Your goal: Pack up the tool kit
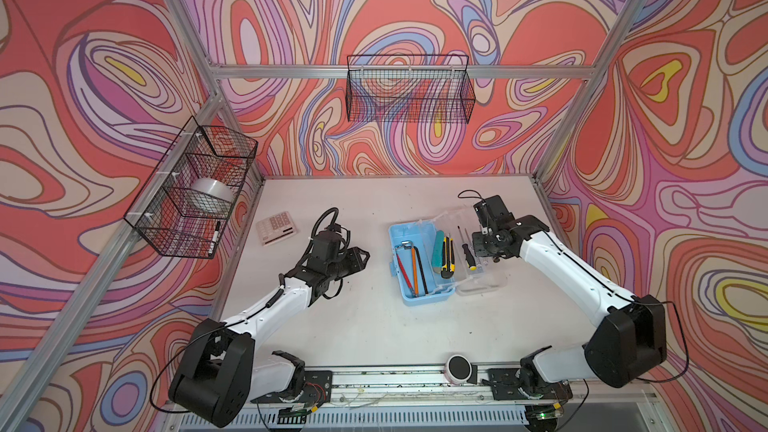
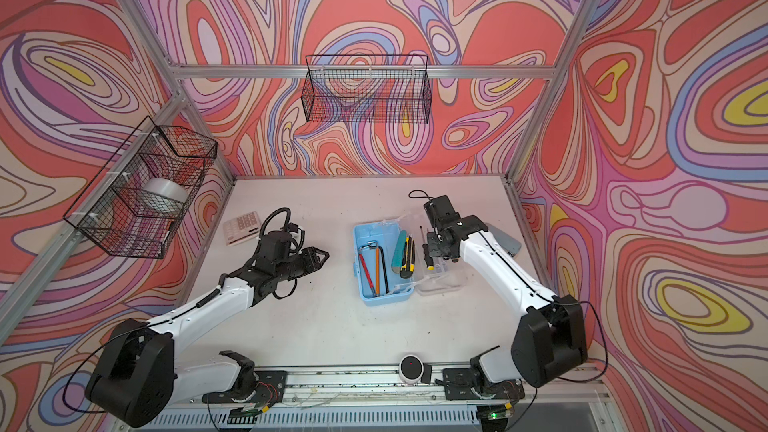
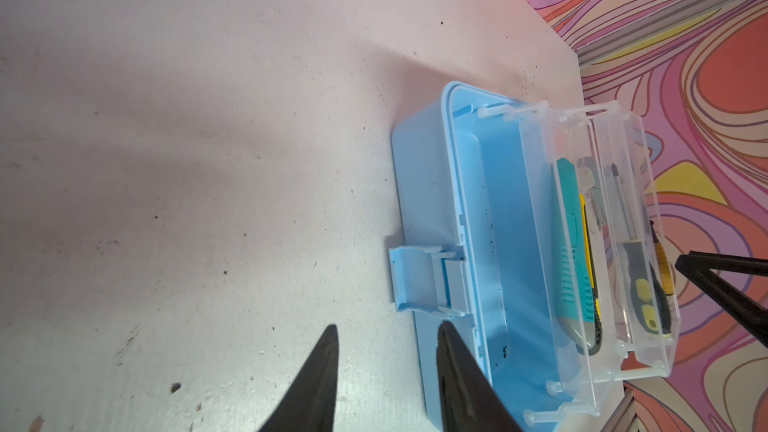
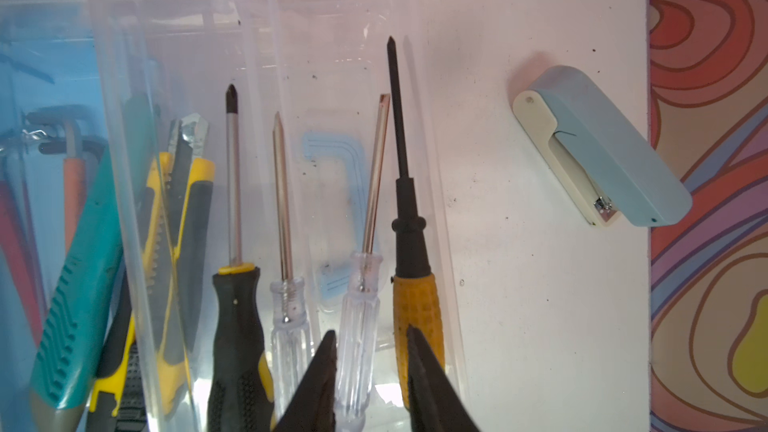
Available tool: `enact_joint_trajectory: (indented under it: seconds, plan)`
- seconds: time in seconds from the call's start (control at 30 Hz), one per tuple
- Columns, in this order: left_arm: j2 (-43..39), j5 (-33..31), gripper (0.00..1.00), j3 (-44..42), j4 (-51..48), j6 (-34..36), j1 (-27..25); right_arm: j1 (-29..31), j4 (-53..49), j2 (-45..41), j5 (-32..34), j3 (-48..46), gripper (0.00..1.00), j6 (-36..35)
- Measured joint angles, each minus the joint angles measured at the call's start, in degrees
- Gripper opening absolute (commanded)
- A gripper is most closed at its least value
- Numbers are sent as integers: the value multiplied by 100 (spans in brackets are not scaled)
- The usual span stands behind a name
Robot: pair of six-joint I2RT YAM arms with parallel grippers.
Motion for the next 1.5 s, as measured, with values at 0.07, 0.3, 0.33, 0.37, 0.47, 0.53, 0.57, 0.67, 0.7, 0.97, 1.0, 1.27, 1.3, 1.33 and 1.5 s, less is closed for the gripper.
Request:
enact_joint_trajectory:
  seconds: [0.07, 0.3, 0.33, 0.37, 0.47, 0.53, 0.57, 0.67, 0.7, 0.97, 1.0, 1.27, 1.3, 1.33, 1.5]
  plan:
    - [87, -31, 40, 129, -7, 2, -63, -2, 28, -63, 2, 0, 29, 31]
    - [719, -258, 44, 835, -162, 87, -352, -435, 455, -957, 7, -463, 46, 564]
    - [820, -278, 44, 938, -181, 92, -378, -546, 496, -1110, -20, -562, 47, 616]
    - [949, -299, 44, 1062, -199, 98, -404, -697, 540, -1307, -48, -686, 50, 726]
    - [1364, -387, 46, 1478, -330, 155, -474, -1001, 627, -1646, -170, -951, 53, 951]
    - [1674, -470, 46, 1827, -490, 236, -533, -1082, 664, -1727, -275, -1086, 54, 1054]
    - [1853, -529, 47, 2033, -573, 286, -573, -1108, 678, -1742, -332, -1163, 54, 1115]
    - [2321, -739, 47, 2566, -828, 435, -697, -1132, 693, -1775, -459, -1338, 54, 1220]
    - [2441, -820, 47, 2715, -925, 476, -737, -1134, 693, -1788, -492, -1364, 54, 1244]
    - [3639, -1779, 41, 4044, -1982, 750, -1051, -1139, 820, -1993, -605, -1464, 54, 1353]
    - [3716, -1847, 41, 4087, -2041, 750, -1051, -1141, 831, -2022, -605, -1491, 54, 1357]
    - [4050, -2081, 29, 4413, -2238, 743, -1067, -1554, 925, -2376, -824, -1939, 54, 1458]
    - [4068, -2098, 28, 4437, -2238, 745, -1067, -1637, 938, -2424, -883, -2013, 54, 1486]
    - [4085, -2100, 28, 4459, -2238, 743, -1062, -1729, 955, -2474, -968, -2087, 54, 1517]
    - [4089, -2120, 27, 4463, -2234, 732, -975, -2052, 1163, -2588, -1405, -2470, 53, 1707]
